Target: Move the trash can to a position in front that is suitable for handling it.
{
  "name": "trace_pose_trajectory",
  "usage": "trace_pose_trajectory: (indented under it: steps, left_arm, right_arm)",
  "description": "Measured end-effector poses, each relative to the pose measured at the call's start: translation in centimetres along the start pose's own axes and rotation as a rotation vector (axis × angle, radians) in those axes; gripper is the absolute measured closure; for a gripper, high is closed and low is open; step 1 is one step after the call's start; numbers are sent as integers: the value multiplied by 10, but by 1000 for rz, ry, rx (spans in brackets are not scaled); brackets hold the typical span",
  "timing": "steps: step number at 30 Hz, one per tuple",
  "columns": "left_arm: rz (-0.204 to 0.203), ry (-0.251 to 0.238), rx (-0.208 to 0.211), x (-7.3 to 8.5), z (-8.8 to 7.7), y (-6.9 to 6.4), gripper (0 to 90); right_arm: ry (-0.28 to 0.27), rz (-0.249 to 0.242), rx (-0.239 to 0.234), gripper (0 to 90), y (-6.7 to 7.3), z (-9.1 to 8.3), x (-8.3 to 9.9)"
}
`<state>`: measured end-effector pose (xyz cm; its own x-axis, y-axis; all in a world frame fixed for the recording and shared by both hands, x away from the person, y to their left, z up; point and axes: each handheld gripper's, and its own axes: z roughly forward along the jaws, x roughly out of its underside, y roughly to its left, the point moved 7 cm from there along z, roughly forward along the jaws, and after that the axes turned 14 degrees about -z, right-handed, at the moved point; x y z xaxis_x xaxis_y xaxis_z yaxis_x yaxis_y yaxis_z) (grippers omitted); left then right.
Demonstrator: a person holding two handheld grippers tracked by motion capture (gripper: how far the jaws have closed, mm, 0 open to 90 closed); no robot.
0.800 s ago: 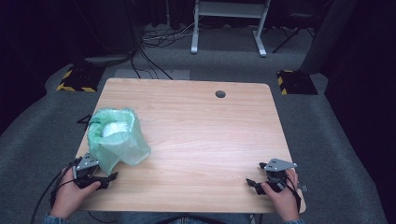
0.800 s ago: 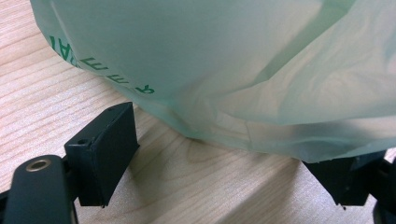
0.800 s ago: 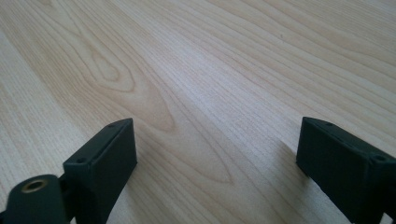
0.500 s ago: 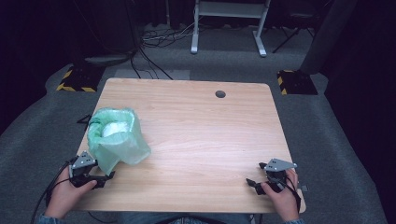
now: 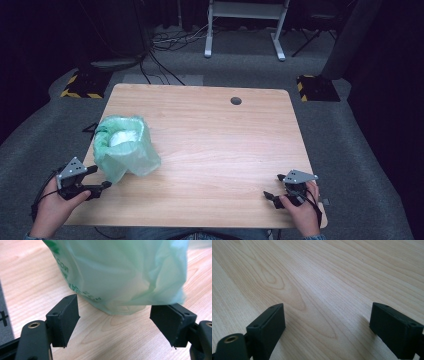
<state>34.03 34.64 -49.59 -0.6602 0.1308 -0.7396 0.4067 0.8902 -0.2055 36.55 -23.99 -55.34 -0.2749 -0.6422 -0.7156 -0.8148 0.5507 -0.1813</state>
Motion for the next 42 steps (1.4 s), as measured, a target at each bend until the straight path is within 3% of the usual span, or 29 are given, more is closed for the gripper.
trace_pose_trajectory:
  steps: [3,7,14,19,22,25,33,42]
  left_arm:
    - [-8,-19,5,-6,-7,-1,229]
    - [-22,-18,-34,-12,-19,1,230]
    - [-25,-71,-27,-25,-31,0,230]
    - [-38,-109,-1,-36,-34,-5,233]
    - [-31,-109,-11,-41,-35,-7,234]
    - [-51,-155,12,-51,-38,-12,237]
    - [-66,-189,15,-65,-44,-17,239]
    - [-66,-203,24,-82,-36,-11,244]
  right_arm:
    - [0,0,0,126,0,0,0]
    - [-1,0,0,126,0,0,0]
    - [-1,-1,1,129,0,0,0]
    - [-4,-6,1,137,1,0,0]
    - [-5,-4,0,138,0,0,0]
    - [-4,-7,1,139,1,0,0]
    - [-5,-5,0,140,1,0,0]
    - [-5,-7,1,141,1,0,0]
